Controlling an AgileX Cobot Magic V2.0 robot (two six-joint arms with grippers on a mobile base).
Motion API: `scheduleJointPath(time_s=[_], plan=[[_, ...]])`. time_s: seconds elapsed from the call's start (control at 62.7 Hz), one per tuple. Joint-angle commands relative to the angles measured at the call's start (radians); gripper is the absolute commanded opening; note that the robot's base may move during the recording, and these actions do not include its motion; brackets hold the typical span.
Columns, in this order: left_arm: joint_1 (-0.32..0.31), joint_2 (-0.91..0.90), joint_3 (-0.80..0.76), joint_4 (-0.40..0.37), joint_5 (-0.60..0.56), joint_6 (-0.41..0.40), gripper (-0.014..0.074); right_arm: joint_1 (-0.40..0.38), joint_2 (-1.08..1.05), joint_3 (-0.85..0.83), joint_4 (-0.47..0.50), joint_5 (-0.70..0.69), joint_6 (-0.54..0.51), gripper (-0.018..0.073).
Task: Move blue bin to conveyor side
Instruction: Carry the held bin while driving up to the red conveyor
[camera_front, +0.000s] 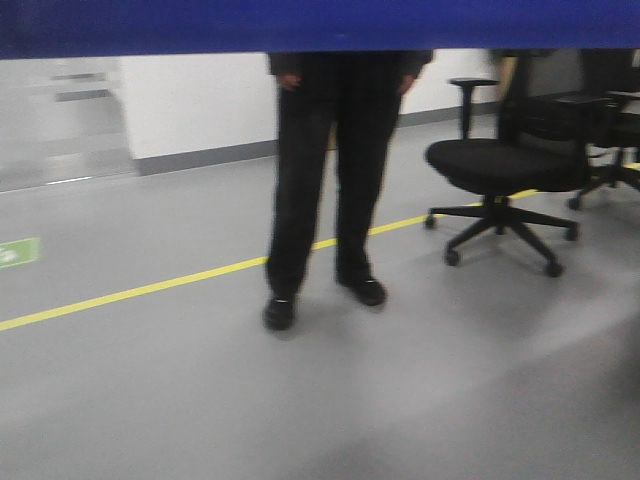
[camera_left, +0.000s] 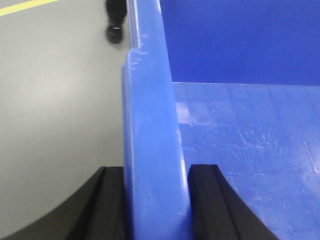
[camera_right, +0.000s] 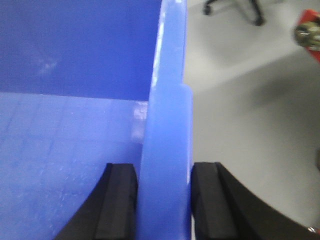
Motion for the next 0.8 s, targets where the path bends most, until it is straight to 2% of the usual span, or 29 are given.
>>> scheduleJointPath(time_s=[0.0, 0.319, 0.782], plan=[[-0.01, -0.023, -0.014, -0.021, -0.105, 0.015, -0.002, -0.001, -0.022, -0.014, -0.021, -0.104, -0.006, -0.0079], [-0.01, -0.023, -0.014, -0.02, -0.13, 0.015, -0.002, -0.001, -0.022, -0.014, -0.021, -0.104, -0.006, -0.0079], [-0.01, -0.023, -0.014, -0.02, -0.232, 0.015, -0.002, -0.001, -0.022, -0.014, -0.021, -0.104, -0.006, -0.0079]])
